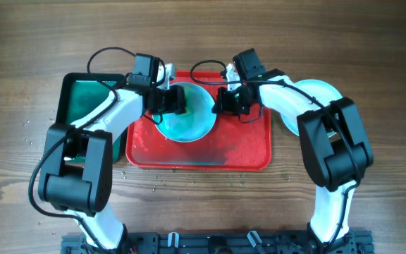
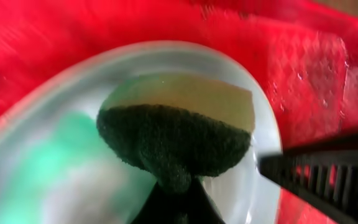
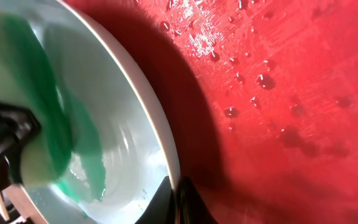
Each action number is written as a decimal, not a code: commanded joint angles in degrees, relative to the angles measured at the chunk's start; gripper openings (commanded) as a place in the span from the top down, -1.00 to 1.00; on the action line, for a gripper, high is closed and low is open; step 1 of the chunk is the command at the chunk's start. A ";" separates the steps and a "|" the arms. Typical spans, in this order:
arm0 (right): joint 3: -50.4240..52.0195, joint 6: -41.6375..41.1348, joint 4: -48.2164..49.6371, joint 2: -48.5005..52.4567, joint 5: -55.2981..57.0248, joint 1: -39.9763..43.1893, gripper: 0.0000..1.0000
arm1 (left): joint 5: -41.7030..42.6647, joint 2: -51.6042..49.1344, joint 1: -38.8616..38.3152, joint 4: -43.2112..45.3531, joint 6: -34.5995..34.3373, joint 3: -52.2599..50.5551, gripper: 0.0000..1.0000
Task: Clean dirty plates on tray and stack at the side
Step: 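Scrub the held third plate with the sponge in the left gripper, then lift the third plate with right gripper and stack it on the pile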
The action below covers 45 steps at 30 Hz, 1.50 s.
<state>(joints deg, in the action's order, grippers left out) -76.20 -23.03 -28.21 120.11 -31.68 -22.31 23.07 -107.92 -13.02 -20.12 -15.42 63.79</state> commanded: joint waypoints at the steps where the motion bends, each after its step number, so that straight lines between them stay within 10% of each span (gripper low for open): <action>1: -0.15 0.57 -0.17 0.33 0.42 -0.02 0.92 | -16.31 -0.63 0.17 -0.42 -3.21 -0.35 0.92; 5: -0.15 0.39 -0.28 0.33 0.83 -0.02 0.91 | -28.39 -0.61 0.20 -9.05 -9.33 -0.07 0.92; 14: -0.28 -0.98 -3.52 -1.62 3.56 -0.04 0.92 | -24.00 -0.35 4.98 -38.03 -9.01 33.88 0.92; 19: -0.28 0.57 -9.33 -11.89 14.38 -0.04 0.91 | -20.94 -1.29 8.48 -39.04 -9.07 36.15 0.92; 36: -0.28 -1.27 -23.08 -26.16 104.06 -29.14 0.91 | -20.94 -2.69 8.37 -37.79 -9.51 34.77 0.92; 45: -0.28 0.52 -22.47 -26.16 118.75 -37.07 0.91 | -20.92 -2.69 8.37 -37.79 -9.51 34.77 0.92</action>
<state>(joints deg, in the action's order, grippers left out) -76.20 -22.83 -51.00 95.44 81.23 -58.33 1.58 -110.06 -4.54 -58.08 -24.34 98.83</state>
